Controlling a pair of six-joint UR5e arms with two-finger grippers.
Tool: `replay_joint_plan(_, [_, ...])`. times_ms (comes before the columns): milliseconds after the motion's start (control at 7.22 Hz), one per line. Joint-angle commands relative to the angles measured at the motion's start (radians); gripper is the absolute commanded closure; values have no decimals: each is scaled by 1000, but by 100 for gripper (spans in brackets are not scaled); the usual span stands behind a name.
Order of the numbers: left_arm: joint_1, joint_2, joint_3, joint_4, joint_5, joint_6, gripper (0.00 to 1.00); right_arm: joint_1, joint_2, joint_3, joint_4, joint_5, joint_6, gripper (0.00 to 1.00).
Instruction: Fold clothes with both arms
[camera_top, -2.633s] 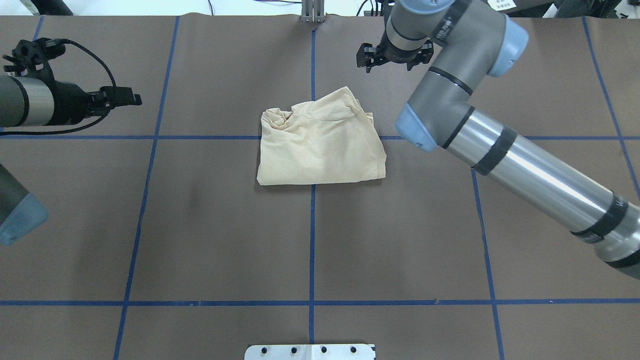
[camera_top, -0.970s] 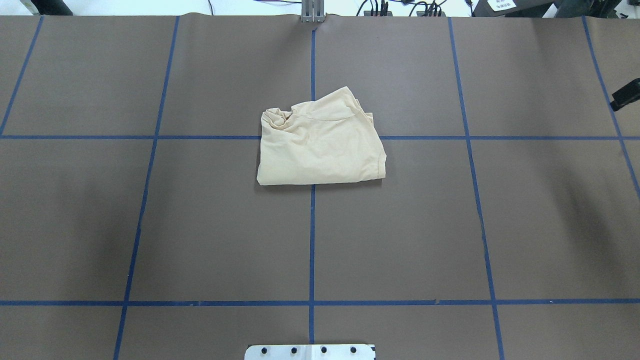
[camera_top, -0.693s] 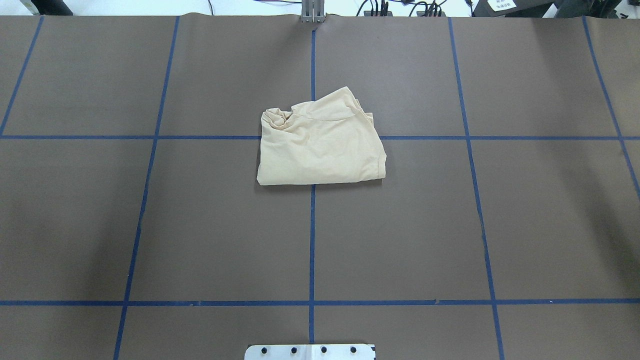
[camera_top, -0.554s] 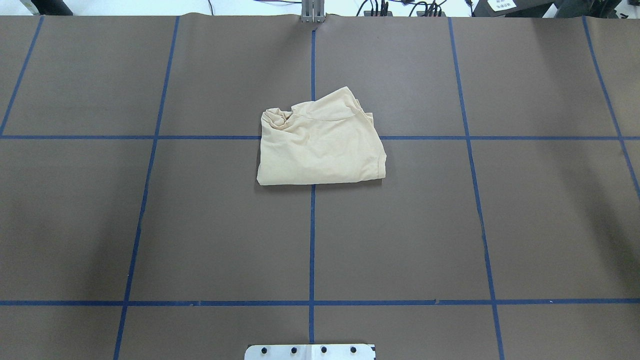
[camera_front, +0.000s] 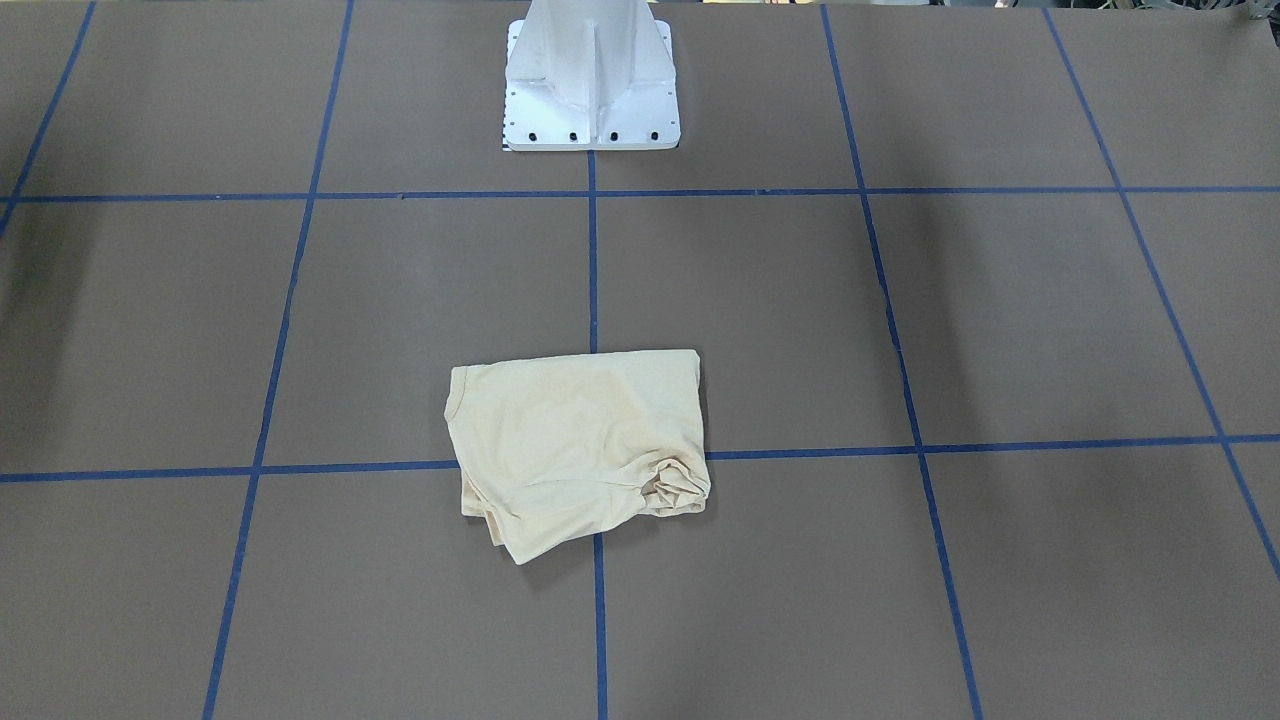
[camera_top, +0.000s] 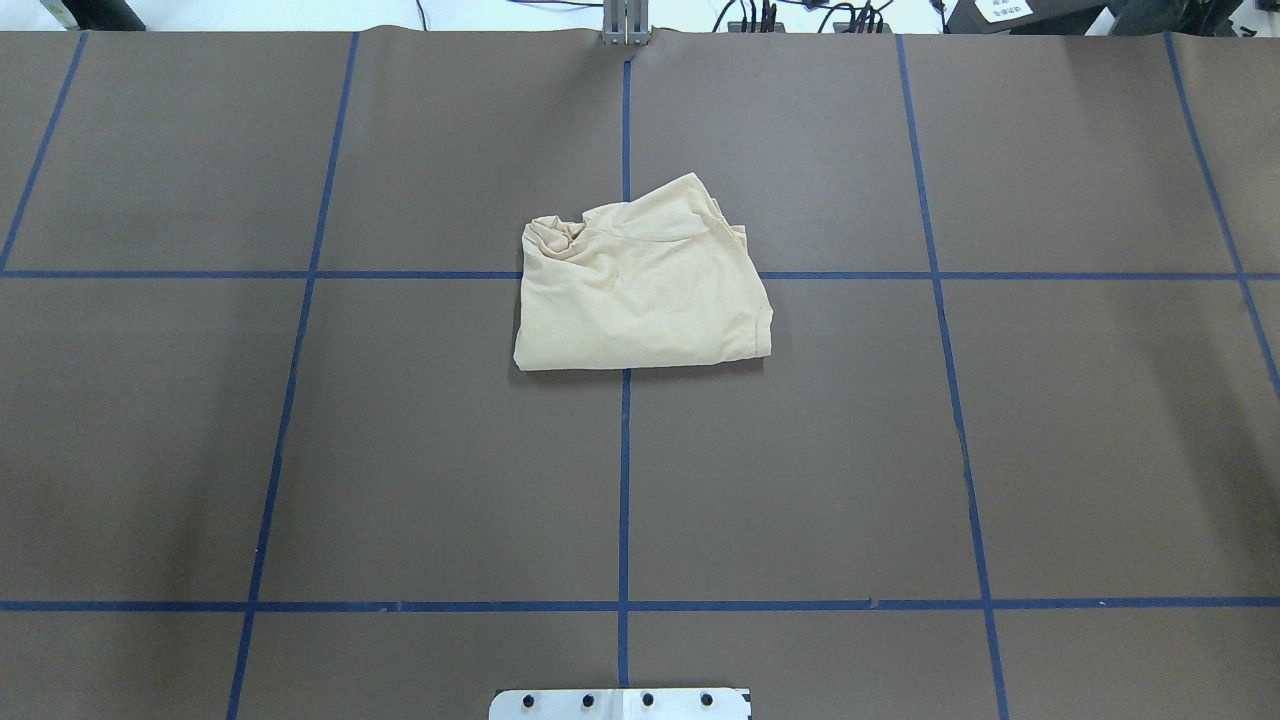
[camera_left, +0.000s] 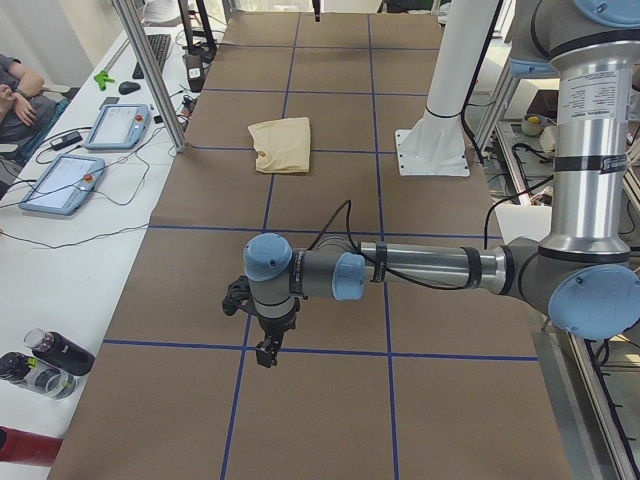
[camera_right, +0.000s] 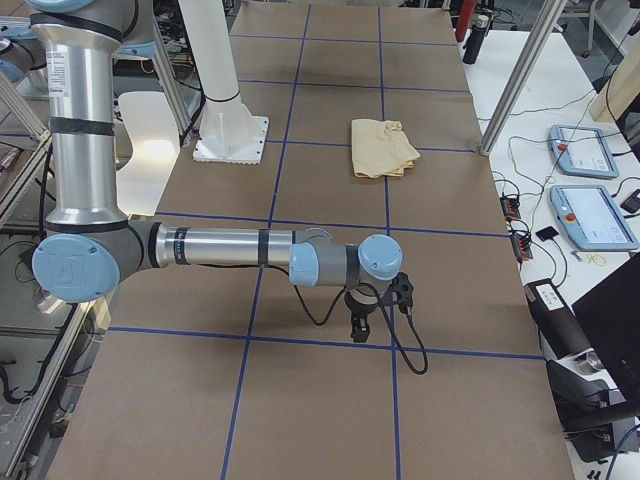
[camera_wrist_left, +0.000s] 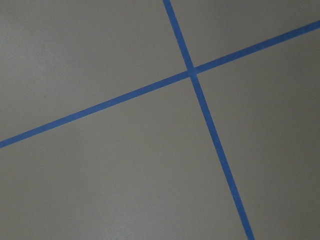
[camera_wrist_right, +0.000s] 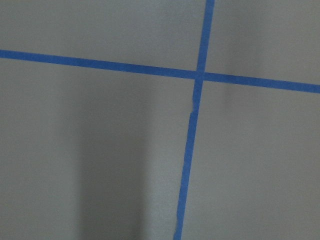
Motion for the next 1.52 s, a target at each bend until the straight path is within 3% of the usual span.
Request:
replay_joint_plan(0, [0, -3, -5, 1, -1, -8, 0, 56, 9, 30, -124, 1, -12, 0])
replay_joint_plan(139, [0, -6, -5, 2, 0, -8, 0, 74, 14, 92, -201, -1, -11, 0])
replay_joint_plan(277, [0, -8, -6, 3, 0, -9, 0, 91, -8, 120, -207, -1, -9, 0])
replay_joint_plan(554, [0, -6, -6, 6, 0, -14, 0, 91, -12, 122, -203, -11, 2, 0])
replay_joint_plan(831, [0, -8, -11, -4, -70, -264, 0, 91, -12, 119, -203, -11, 6, 0])
replay_joint_plan(1386, [0, -8, -12, -2, -74, -274, 0, 91, -15, 111, -204, -11, 6, 0])
